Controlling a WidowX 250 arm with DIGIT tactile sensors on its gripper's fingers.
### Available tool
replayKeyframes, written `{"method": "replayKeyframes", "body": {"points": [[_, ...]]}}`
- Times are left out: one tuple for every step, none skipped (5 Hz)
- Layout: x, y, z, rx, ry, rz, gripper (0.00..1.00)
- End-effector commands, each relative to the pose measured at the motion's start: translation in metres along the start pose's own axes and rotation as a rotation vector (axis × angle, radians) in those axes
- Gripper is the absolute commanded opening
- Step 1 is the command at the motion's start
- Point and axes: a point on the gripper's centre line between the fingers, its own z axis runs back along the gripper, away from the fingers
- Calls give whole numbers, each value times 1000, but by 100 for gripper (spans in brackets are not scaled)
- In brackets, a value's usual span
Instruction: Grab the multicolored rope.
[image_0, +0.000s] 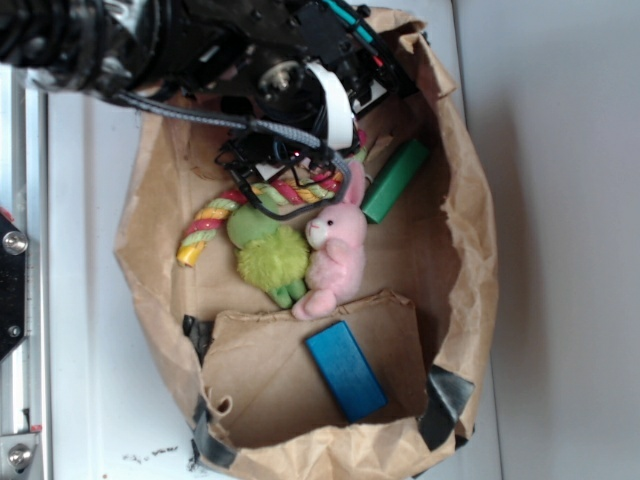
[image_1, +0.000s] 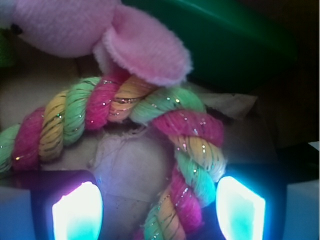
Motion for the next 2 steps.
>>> {"method": "replayKeyframes", "body": {"points": [[6, 11, 16, 49, -64, 16, 0], [5, 12, 18, 56, -78, 20, 0]]}}
